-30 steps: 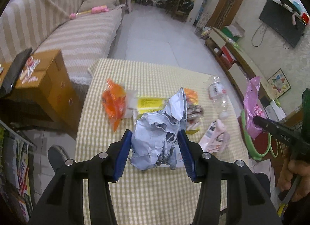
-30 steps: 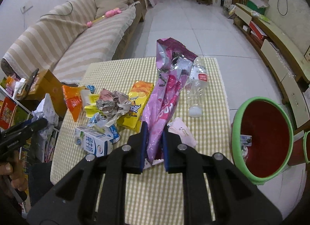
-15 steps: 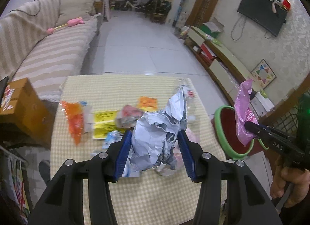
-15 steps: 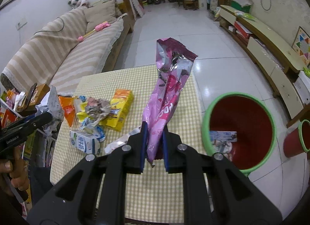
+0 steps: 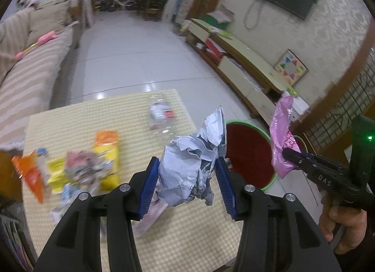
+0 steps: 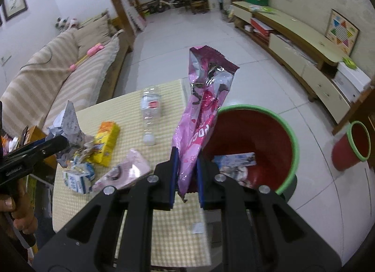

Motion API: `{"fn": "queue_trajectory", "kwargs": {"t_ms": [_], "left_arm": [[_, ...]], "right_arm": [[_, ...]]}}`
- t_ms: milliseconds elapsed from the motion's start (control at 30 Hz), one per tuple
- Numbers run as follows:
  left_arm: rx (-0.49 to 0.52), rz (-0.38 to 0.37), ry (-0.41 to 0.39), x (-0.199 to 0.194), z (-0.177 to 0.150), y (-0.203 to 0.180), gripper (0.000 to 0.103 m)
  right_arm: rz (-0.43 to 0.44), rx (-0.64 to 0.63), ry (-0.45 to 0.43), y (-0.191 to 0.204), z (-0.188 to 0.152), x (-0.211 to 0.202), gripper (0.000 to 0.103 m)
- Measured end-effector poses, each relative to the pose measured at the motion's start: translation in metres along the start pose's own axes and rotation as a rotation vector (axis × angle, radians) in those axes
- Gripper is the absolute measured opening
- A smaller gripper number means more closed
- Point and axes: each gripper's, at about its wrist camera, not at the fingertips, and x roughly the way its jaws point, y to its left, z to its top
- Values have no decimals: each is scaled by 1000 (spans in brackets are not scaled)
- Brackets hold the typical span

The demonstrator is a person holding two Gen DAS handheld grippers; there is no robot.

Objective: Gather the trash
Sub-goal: 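Carry the crumpled paper and pink wrapper over the red bucket and open both tools, then move both open tools back over the table toward the remaining trash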

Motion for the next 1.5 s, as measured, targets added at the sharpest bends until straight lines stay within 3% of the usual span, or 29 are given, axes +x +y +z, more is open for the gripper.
{"fn": "queue_trajectory", "kwargs": {"t_ms": [467,800,967,1033,1100,1167,1500], "left_arm": [[123,-122,84,79,37,-94,47],[165,-140,145,129,46,-129,48],[164,-136,170,146,51,-135,54],[154,-135,178,152,52,-135,60],[144,-127,174,154,52,-133,72],[135,-113,164,154,51,-129,81],[79,-80,123,130,51,-103,90]], "right_arm": [[-54,114,43,-81,-13,22,15],[-57,146,74,-107,-16,42,15],[-54,162,84,-114,-17,52,16],[-54,165,86,-114,-17,54,22],[-59,165,73,-114,-17,52,50],[-57,157,64,-114,-16,51,59],[-55,137,40,-100,-13,42,79]]}}
